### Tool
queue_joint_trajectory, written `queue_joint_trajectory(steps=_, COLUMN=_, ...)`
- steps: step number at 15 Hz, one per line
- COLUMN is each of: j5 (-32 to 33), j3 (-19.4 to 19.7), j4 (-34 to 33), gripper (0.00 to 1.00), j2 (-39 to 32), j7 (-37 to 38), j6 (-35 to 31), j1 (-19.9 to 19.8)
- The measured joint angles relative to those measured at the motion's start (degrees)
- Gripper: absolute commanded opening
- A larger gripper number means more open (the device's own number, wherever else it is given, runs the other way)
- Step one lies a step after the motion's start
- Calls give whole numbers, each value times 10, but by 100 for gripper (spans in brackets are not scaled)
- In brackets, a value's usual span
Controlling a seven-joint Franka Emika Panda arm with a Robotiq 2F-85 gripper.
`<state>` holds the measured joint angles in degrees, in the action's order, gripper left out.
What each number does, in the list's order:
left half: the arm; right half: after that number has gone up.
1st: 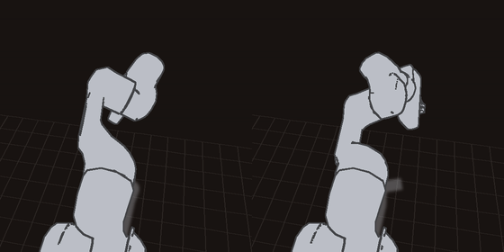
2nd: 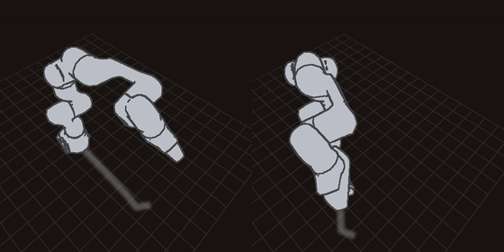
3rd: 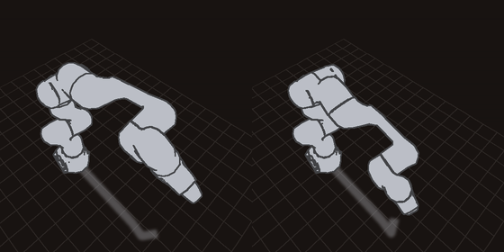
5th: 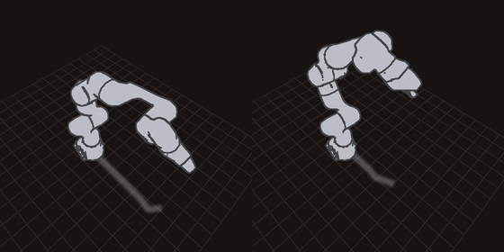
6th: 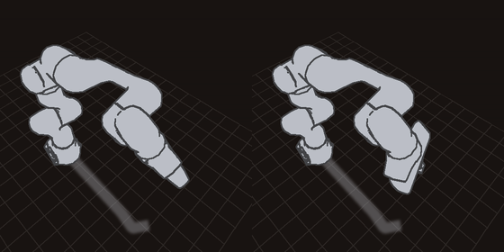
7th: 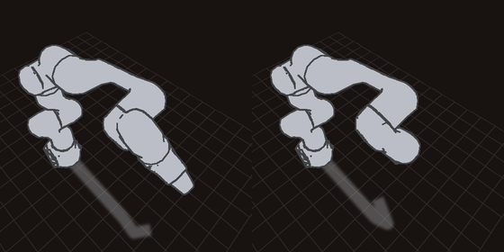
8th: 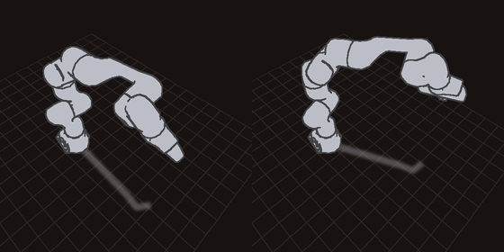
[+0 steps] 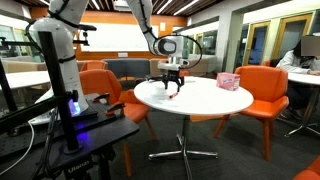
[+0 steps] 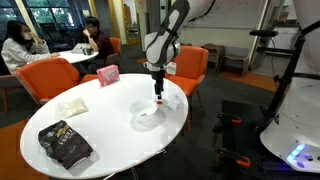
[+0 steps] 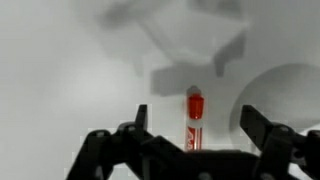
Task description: Put the red marker inside the white mug
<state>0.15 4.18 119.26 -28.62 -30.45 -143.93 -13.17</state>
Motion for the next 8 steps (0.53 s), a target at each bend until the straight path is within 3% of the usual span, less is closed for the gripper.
queue_joint_trajectory(steps=1, j5=2, j3=-1, j4=-11, gripper=93, j2=-11, j7=0, j6=-2, j1=0)
queue_joint_trajectory(steps=2, j5=3, j3=-3, j4=-20, gripper=96, j2=-21, j7=0, j6=-3, j1=-1)
queue_joint_trajectory(steps=5, j5=5, j3=-12, j4=-40, gripper=93, j2=-42, j7=0, j6=-10, j1=-2)
queue_joint_trajectory(steps=6, j5=6, j3=-15, j4=-44, gripper=86, j2=-48, j7=0, j6=-10, j1=-2)
queue_joint_trajectory(steps=8, j5=10, j3=-19, j4=-49, gripper=60, j2=-58, j7=3, j6=-13, j1=-1)
